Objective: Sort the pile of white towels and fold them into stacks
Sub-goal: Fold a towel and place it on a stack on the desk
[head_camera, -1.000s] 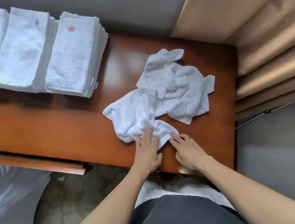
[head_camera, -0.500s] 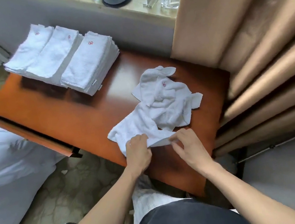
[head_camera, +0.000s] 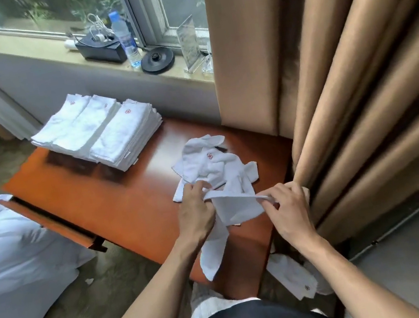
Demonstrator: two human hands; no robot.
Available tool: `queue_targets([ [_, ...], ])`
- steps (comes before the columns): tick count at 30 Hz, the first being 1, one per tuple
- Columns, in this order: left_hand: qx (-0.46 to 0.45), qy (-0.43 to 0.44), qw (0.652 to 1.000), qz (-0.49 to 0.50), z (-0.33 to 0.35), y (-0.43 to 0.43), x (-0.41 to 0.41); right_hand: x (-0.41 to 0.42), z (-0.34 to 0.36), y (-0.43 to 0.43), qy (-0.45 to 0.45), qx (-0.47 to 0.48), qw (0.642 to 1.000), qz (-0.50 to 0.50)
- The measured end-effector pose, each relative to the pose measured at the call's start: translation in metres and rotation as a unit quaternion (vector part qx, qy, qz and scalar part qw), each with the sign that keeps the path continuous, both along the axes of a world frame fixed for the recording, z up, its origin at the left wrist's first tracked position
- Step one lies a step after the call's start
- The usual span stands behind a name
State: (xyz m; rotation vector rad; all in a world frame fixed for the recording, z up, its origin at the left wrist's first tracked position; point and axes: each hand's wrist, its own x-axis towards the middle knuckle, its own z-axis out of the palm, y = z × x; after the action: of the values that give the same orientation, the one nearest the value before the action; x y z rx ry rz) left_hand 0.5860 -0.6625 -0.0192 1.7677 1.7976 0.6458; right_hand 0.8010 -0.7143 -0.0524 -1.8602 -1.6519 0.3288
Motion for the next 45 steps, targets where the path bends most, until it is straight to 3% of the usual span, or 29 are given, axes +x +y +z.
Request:
queue_targets([
  [3, -0.011, -0.070, 0.996, 0.054, 0.018, 0.009, 0.009, 0.011, 0.019, 0.010, 0.022, 0.017, 1.000, 0.000],
  [7, -0.026, -0.112, 0.990, 0.076, 0.042, 0.022, 0.012, 0.013, 0.040, 0.021, 0.180, -0.035, 0.983, 0.009],
  [13, -0.017, -0.119, 0.990, 0.076, 0.071, 0.028, 0.026, -0.002, 0.071, 0.038, 0.239, -0.021, 0.971, 0.019],
  [16, -0.029, -0.166, 0.983, 0.070, 0.075, 0.027, 0.034, -0.014, 0.084, 0.043, 0.273, -0.015, 0.961, 0.038],
  [19, -0.060, -0.263, 0.961, 0.054, 0.075, 0.023, 0.040, -0.019, 0.092, 0.039, 0.340, -0.020, 0.938, 0.066],
  [24, -0.138, -0.425, 0.892, 0.070, 0.076, 0.019, 0.036, -0.024, 0.099, 0.027, 0.403, -0.017, 0.912, 0.072],
  [33, -0.153, -0.484, 0.861, 0.032, 0.086, 0.007, 0.048, -0.027, 0.116, 0.022, 0.378, -0.008, 0.923, 0.065],
  [40, -0.177, -0.525, 0.831, 0.046, 0.087, 0.000, 0.062, -0.025, 0.116, 0.012, 0.412, 0.000, 0.911, 0.032],
  [45, -0.144, -0.483, 0.863, 0.044, 0.088, 0.005, 0.059, -0.024, 0.115, 0.010, 0.490, -0.026, 0.871, 0.023],
])
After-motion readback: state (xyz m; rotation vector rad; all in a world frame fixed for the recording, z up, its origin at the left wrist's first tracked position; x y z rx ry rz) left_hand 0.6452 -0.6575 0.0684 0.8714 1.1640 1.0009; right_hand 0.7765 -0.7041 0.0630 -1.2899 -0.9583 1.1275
